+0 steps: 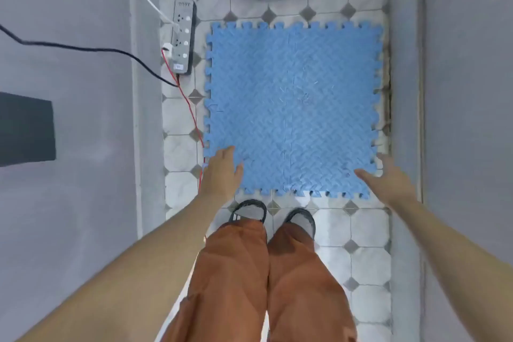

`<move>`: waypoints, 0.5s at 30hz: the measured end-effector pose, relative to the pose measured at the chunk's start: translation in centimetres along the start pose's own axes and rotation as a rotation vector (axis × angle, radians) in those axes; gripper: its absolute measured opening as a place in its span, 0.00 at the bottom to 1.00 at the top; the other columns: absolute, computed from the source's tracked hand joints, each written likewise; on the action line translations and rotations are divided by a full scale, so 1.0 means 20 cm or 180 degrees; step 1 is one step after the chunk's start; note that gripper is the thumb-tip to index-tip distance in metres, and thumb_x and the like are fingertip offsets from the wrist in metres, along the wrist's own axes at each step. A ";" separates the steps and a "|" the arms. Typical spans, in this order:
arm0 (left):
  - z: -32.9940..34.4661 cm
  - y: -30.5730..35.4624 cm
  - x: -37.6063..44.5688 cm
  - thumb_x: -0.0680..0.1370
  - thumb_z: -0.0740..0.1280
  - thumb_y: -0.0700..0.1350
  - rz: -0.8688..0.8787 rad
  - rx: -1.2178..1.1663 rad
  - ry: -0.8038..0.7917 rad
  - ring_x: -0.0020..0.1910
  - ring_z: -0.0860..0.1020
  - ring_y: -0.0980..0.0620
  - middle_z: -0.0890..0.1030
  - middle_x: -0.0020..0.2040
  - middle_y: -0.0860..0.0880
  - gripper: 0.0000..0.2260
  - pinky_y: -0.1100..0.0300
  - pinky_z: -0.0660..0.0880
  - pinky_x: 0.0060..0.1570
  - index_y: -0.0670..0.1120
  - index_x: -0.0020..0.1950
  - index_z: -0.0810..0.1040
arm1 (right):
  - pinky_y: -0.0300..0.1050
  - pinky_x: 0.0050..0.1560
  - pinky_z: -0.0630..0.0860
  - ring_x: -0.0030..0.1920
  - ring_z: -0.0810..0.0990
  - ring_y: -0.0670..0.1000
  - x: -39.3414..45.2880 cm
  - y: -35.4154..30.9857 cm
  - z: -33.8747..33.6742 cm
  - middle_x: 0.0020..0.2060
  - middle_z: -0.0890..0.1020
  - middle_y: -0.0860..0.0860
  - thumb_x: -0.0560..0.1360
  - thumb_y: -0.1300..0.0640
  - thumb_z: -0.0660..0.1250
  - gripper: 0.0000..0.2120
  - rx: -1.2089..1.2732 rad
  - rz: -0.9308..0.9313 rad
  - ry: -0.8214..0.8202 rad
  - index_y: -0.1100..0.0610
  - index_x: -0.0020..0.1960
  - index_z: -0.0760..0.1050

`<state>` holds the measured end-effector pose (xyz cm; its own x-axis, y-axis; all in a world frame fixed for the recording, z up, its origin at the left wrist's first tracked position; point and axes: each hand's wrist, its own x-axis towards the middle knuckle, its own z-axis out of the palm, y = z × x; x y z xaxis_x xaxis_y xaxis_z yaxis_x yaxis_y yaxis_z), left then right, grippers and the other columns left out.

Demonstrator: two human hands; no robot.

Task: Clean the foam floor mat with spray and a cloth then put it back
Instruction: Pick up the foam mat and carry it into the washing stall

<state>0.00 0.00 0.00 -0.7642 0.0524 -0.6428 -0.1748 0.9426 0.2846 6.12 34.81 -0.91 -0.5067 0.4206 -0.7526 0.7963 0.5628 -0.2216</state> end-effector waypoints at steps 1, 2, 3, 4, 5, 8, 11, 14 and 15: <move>0.11 -0.04 0.08 0.81 0.59 0.48 -0.0021 0.0063 -0.0054 0.69 0.66 0.39 0.66 0.71 0.40 0.24 0.46 0.66 0.66 0.42 0.75 0.61 | 0.53 0.67 0.67 0.70 0.70 0.62 0.08 0.04 0.08 0.71 0.71 0.60 0.74 0.45 0.71 0.37 -0.0035 -0.0068 0.0016 0.57 0.77 0.61; 0.21 -0.09 0.16 0.80 0.59 0.48 -0.0127 0.0113 -0.0050 0.70 0.65 0.39 0.65 0.72 0.40 0.24 0.46 0.65 0.67 0.42 0.75 0.60 | 0.54 0.68 0.67 0.71 0.69 0.62 0.19 0.10 0.16 0.72 0.70 0.60 0.73 0.44 0.72 0.39 -0.0164 -0.0068 0.0017 0.57 0.77 0.61; 0.32 -0.16 0.25 0.80 0.59 0.48 -0.0281 0.0090 -0.0042 0.70 0.64 0.40 0.64 0.72 0.40 0.25 0.46 0.64 0.67 0.42 0.75 0.59 | 0.55 0.69 0.67 0.71 0.69 0.62 0.29 0.16 0.25 0.72 0.70 0.60 0.72 0.43 0.73 0.40 -0.0244 -0.0048 -0.0005 0.58 0.77 0.61; 0.40 -0.22 0.32 0.80 0.60 0.49 -0.0430 0.0085 -0.0056 0.71 0.63 0.40 0.64 0.72 0.40 0.25 0.45 0.63 0.68 0.43 0.75 0.59 | 0.56 0.70 0.66 0.72 0.68 0.61 0.39 0.22 0.33 0.72 0.70 0.60 0.71 0.41 0.73 0.42 -0.0228 -0.0001 0.0010 0.58 0.77 0.61; 0.49 -0.28 0.39 0.80 0.60 0.50 -0.0532 0.0089 0.0008 0.70 0.63 0.40 0.65 0.72 0.40 0.26 0.45 0.63 0.68 0.43 0.75 0.59 | 0.56 0.71 0.66 0.72 0.67 0.61 0.48 0.27 0.40 0.73 0.69 0.60 0.69 0.39 0.73 0.44 -0.0218 0.0012 0.0058 0.58 0.77 0.61; 0.65 -0.43 0.56 0.78 0.61 0.56 -0.0791 0.0476 0.0163 0.68 0.65 0.36 0.66 0.70 0.37 0.30 0.42 0.64 0.65 0.41 0.74 0.60 | 0.57 0.71 0.65 0.73 0.65 0.62 0.66 0.38 0.54 0.75 0.64 0.61 0.70 0.36 0.71 0.46 -0.0290 0.0065 0.0222 0.56 0.78 0.56; 0.73 -0.53 0.69 0.77 0.56 0.65 -0.1320 0.0649 0.0303 0.67 0.66 0.34 0.62 0.73 0.38 0.37 0.39 0.64 0.63 0.41 0.76 0.54 | 0.58 0.73 0.62 0.75 0.63 0.63 0.76 0.46 0.64 0.77 0.59 0.61 0.73 0.33 0.64 0.45 0.0013 0.0249 0.0364 0.55 0.80 0.50; 0.76 -0.59 0.78 0.77 0.53 0.67 -0.1810 0.0310 0.0608 0.68 0.66 0.33 0.64 0.71 0.36 0.39 0.39 0.61 0.65 0.41 0.77 0.51 | 0.52 0.75 0.56 0.77 0.58 0.60 0.80 0.48 0.72 0.78 0.53 0.62 0.78 0.38 0.61 0.42 0.0336 0.0267 0.0627 0.58 0.80 0.46; 0.76 -0.60 0.80 0.77 0.53 0.67 -0.1952 0.0177 0.0643 0.68 0.65 0.33 0.64 0.71 0.35 0.39 0.39 0.59 0.66 0.41 0.77 0.51 | 0.50 0.75 0.54 0.78 0.56 0.60 0.81 0.47 0.73 0.79 0.50 0.62 0.79 0.39 0.61 0.42 0.0393 0.0355 0.0697 0.58 0.81 0.45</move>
<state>-0.74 -5.48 -24.53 -0.6385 -0.5590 -0.5290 -0.5884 0.7976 -0.1326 10.34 36.50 -24.26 -0.4622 0.6266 -0.6275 0.8787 0.4189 -0.2289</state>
